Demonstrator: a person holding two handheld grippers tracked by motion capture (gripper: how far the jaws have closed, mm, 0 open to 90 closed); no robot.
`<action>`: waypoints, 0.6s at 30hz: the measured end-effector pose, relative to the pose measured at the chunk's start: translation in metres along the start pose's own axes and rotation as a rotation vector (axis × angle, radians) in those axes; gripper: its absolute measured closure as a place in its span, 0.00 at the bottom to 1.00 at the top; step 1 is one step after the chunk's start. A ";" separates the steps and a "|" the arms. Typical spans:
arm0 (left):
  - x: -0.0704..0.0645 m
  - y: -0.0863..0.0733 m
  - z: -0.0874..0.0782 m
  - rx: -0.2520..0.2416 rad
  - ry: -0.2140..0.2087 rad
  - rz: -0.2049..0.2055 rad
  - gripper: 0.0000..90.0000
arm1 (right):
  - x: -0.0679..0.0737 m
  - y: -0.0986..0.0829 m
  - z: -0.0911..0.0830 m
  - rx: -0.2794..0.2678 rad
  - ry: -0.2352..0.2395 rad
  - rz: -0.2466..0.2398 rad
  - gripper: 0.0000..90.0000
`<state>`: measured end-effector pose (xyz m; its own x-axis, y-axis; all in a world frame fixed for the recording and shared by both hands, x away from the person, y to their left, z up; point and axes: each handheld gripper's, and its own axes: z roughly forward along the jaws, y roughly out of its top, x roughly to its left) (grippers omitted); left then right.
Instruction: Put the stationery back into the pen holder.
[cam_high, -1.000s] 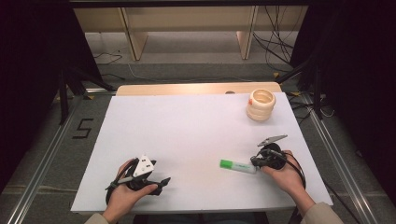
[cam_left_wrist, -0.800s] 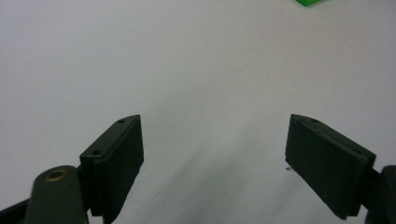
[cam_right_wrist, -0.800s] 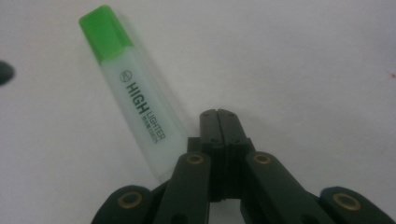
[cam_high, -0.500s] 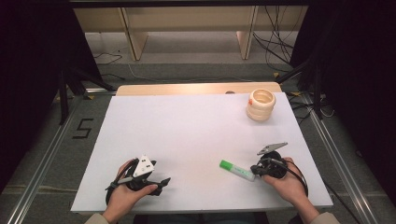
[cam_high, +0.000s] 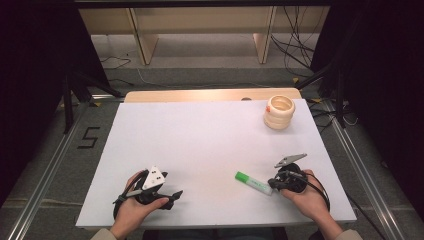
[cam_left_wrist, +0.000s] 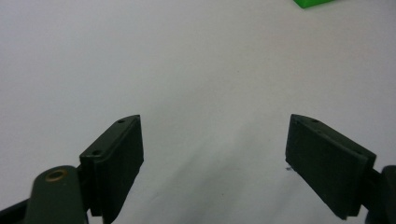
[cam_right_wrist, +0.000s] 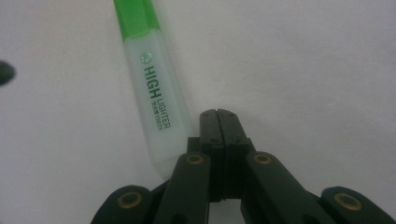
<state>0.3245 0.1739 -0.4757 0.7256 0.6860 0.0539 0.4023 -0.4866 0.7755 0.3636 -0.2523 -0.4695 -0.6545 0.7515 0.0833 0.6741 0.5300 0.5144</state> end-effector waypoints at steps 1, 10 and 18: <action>0.000 0.000 0.000 0.001 0.000 0.000 0.21 | 0.000 0.000 0.000 0.001 0.000 -0.002 1.00; 0.000 0.000 0.001 0.004 -0.001 -0.004 0.21 | -0.004 0.008 -0.004 0.003 -0.033 -0.021 0.86; 0.000 0.000 0.003 0.007 -0.005 -0.002 0.21 | -0.008 0.029 -0.013 0.033 -0.013 -0.081 0.67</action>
<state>0.3263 0.1724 -0.4770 0.7273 0.6845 0.0494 0.4076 -0.4888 0.7713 0.3835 -0.2478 -0.4444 -0.7028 0.7107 0.0311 0.6301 0.6017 0.4909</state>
